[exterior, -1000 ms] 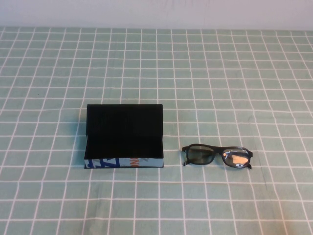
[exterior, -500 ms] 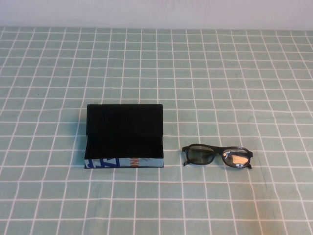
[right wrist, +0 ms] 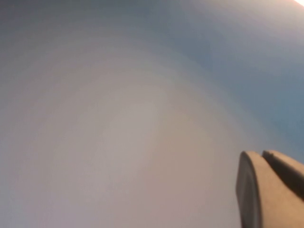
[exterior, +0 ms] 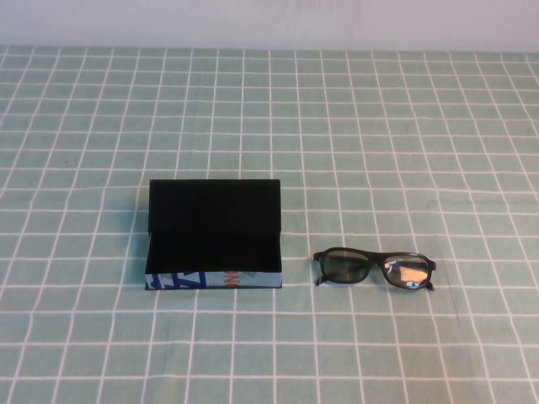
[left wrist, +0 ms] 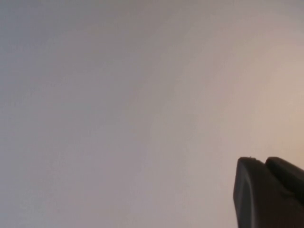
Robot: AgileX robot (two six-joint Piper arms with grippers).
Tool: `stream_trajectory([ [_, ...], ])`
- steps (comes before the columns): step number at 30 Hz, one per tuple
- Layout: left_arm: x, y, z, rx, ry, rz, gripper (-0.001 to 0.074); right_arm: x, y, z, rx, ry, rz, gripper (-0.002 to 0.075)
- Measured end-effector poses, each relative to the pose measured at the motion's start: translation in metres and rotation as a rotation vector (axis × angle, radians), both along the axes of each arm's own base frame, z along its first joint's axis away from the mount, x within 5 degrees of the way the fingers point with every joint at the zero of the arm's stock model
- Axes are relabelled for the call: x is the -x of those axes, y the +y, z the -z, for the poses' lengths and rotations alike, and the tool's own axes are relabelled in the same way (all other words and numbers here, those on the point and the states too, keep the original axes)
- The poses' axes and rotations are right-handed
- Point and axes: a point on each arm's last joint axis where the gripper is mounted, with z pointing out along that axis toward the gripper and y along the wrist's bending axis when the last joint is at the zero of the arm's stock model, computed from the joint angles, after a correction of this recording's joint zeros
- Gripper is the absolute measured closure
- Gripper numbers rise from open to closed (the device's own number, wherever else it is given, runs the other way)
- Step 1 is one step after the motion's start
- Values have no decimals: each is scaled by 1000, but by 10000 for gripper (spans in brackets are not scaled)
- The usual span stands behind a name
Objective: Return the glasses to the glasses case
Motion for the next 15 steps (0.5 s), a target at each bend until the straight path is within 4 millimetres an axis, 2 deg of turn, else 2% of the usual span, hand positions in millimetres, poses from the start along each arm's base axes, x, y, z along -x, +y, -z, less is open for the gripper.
stream_trajectory([
  [2, 8, 0, -9, 18, -121, 11, 734, 3, 0, -7, -38, -41, -42, 737],
  [4, 15, 1, -22, 30, -185, 18, 734, 10, 0, -25, -80, -94, -100, 737],
  [10, 42, 5, -84, 45, -300, 15, 734, 49, 3, -106, -112, -210, -212, 737],
  [13, 58, 7, -122, 51, -356, 12, 733, 64, 5, -149, -103, -195, -248, 737],
  [15, 62, 7, -145, 48, -357, 8, 734, 68, 7, -180, -85, -168, -253, 737],
])
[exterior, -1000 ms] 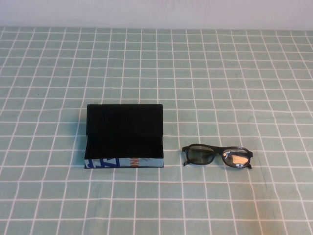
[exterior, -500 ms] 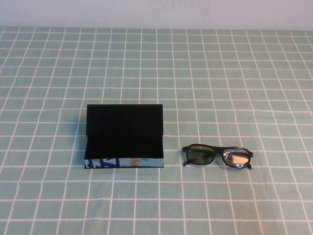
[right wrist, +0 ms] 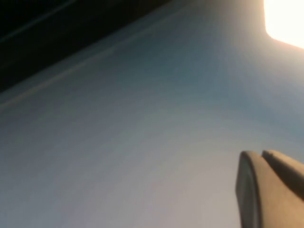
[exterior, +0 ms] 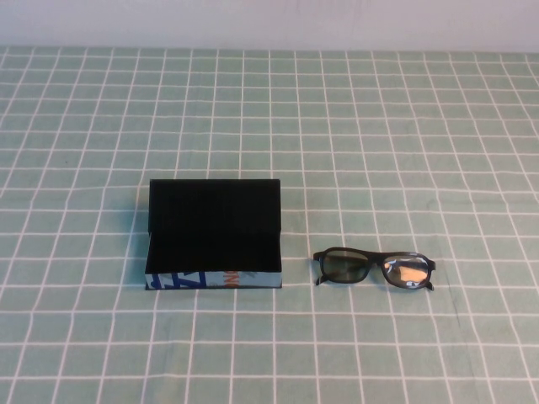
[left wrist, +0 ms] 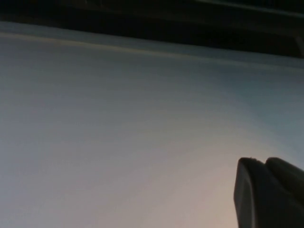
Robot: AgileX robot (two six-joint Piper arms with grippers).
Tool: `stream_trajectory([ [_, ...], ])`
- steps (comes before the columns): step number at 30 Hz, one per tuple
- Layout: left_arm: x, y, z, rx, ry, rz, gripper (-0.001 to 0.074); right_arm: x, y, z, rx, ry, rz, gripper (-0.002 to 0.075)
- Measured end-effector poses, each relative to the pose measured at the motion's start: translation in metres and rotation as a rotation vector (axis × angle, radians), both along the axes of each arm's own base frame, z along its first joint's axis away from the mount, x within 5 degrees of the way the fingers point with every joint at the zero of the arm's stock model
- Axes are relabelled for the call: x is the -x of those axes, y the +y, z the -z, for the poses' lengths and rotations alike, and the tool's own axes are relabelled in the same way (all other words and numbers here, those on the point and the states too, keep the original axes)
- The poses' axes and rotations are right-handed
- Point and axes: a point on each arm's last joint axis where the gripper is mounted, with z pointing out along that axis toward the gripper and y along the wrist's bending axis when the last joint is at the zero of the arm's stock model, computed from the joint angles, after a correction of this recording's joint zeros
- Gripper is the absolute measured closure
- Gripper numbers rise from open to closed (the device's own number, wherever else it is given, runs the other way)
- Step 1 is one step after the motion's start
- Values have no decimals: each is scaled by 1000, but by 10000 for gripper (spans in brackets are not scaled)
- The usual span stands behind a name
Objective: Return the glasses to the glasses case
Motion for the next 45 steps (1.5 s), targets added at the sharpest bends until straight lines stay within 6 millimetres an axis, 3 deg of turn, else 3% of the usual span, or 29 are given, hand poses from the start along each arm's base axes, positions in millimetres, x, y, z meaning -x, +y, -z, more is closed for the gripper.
stream_trajectory([
  [3, -5, 0, -31, -12, 82, -12, 734, -7, 3, -38, 44, 103, 4, 737],
  [6, -22, -1, -55, -27, 276, -26, 734, -27, 6, -65, 88, 303, 7, 737],
  [11, -67, -3, -63, -55, 689, -43, 733, -90, 8, -75, 151, 728, -1, 737],
  [16, -108, -7, -39, -85, 1015, -54, 734, -153, 10, -46, 259, 1084, 2, 737],
  [21, -125, -11, -24, -70, 1153, -13, 734, -188, 24, -27, 260, 1245, -172, 737],
  [25, -136, -13, -4, -65, 1257, 12, 734, -219, 40, -5, 470, 1360, -268, 737],
  [30, -143, -20, 18, -106, 1377, 52, 734, -265, 60, 30, 746, 1472, -419, 737],
  [38, -160, -31, 36, -235, 1525, 92, 734, -328, 74, 71, 1101, 1588, -601, 737],
  [45, -185, -48, 55, -418, 1612, 202, 734, -352, 107, 107, 1420, 1544, -773, 737],
])
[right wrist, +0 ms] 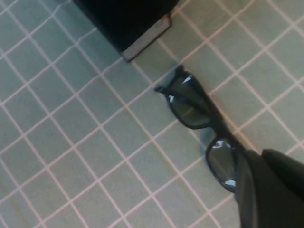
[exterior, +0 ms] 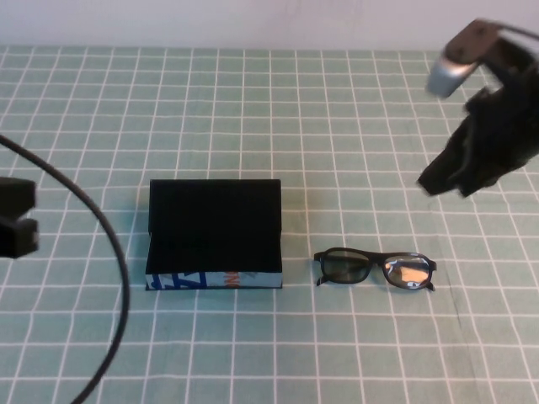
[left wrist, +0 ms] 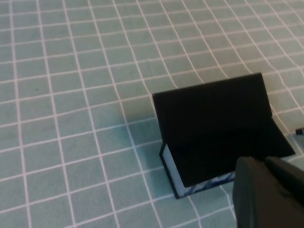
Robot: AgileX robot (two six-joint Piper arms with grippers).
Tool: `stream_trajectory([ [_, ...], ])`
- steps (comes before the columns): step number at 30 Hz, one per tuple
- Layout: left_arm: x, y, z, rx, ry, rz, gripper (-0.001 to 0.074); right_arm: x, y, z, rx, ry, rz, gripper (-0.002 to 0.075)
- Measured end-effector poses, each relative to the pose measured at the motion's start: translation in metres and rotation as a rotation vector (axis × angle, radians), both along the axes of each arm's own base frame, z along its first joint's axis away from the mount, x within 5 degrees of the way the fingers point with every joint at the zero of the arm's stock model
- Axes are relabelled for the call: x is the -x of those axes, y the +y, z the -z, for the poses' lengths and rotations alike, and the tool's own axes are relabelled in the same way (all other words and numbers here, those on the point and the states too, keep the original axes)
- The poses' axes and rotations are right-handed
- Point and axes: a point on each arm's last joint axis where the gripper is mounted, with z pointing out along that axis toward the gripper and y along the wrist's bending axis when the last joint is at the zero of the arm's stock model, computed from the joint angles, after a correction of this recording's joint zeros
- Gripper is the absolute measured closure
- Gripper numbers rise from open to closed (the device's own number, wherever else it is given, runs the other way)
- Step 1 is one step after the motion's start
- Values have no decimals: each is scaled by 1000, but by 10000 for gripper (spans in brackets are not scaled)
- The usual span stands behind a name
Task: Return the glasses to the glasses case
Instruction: Pick up the glasses from the table
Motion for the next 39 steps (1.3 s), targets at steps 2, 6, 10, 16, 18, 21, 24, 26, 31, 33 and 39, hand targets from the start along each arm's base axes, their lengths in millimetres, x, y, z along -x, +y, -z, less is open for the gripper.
stream_trajectory([
  [2, -8, -5, 6, -23, 21, 53, 734, 0, 14, 9, 40, 9, -67, 737],
  [6, -20, -14, 17, -26, 71, 148, 734, 2, 38, 24, 174, -25, -176, 737],
  [10, -34, -17, 30, -2, 144, 212, 734, -4, 49, 35, 271, -88, -221, 737],
  [16, -53, -5, 37, 140, 193, 137, 734, -20, 57, 51, 269, -134, -204, 658],
  [18, -56, -5, 39, 169, 212, 130, 734, -25, 60, 61, 276, -118, -209, 585],
  [21, -56, -6, 41, 180, 229, 138, 734, -32, 63, 77, 287, -86, -220, 480],
  [24, -56, -6, 41, 180, 233, 139, 734, -38, 65, 93, 304, -61, -251, 445],
  [26, -56, -5, 41, 181, 233, 137, 734, -41, 66, 102, 312, -42, -260, 438],
  [31, -56, -5, 41, 181, 236, 140, 733, -47, 69, 120, 322, -15, -265, 438],
  [33, -56, -5, 41, 181, 236, 140, 734, -49, 70, 128, 327, -6, -265, 438],
  [39, -56, -5, 41, 181, 236, 140, 734, -54, 72, 143, 334, 15, -266, 438],
])
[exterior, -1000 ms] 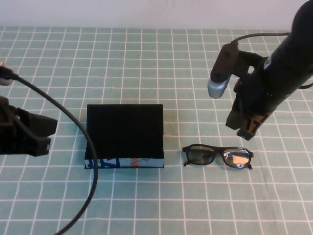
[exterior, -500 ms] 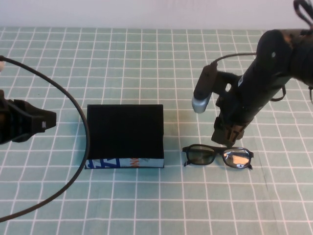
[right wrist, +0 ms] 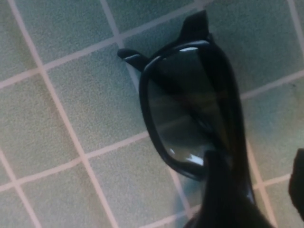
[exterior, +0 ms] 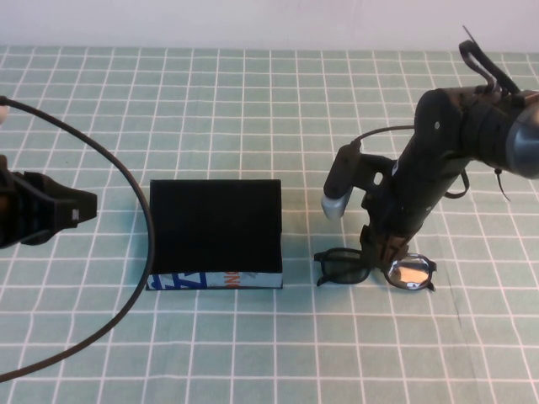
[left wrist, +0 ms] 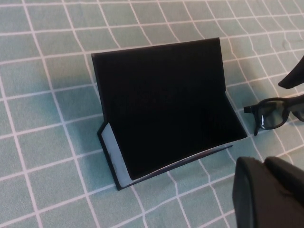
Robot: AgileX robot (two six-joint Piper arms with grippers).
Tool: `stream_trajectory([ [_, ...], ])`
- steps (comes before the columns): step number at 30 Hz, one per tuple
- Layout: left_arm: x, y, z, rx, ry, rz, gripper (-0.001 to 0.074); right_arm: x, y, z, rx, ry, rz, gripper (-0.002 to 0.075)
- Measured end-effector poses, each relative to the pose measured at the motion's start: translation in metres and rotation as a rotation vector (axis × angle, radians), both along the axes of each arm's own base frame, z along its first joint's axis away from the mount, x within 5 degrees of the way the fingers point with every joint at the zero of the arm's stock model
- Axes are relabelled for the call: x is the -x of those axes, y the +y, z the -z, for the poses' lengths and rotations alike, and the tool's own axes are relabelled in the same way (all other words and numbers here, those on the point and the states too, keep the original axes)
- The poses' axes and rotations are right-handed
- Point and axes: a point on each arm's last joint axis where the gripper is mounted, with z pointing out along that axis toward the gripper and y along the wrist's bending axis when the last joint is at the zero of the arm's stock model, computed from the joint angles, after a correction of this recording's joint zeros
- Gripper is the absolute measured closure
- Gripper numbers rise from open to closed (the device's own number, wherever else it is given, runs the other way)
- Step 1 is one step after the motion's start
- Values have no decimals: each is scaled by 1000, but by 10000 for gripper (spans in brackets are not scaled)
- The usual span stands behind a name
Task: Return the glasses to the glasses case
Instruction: Pick up the glasses from the table, then place the glasses in the glasses case
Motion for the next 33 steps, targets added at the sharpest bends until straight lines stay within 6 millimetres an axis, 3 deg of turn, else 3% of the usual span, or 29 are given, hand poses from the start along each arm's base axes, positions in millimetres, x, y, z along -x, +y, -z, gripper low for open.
stream_trajectory([
  [8, 0, 0, 0, 0, 0, 0, 733, -1, 0, 6, 7, 16, -2, 447],
  [10, 0, 0, 0, 0, 0, 0, 734, 0, 0, 6, 10, 24, -4, 482],
  [15, 0, 0, 0, 0, 0, 0, 734, 3, -1, 6, 19, 55, -13, 668],
  [22, 0, 0, 0, 0, 0, 0, 734, 3, 0, -8, 11, 43, -22, 720],
  [26, 0, 0, 0, 0, 0, 0, 734, -3, 5, -31, -19, 27, -30, 721],
  [33, 0, 0, 0, 0, 0, 0, 734, -10, 25, -94, -191, -30, -48, 721],
])
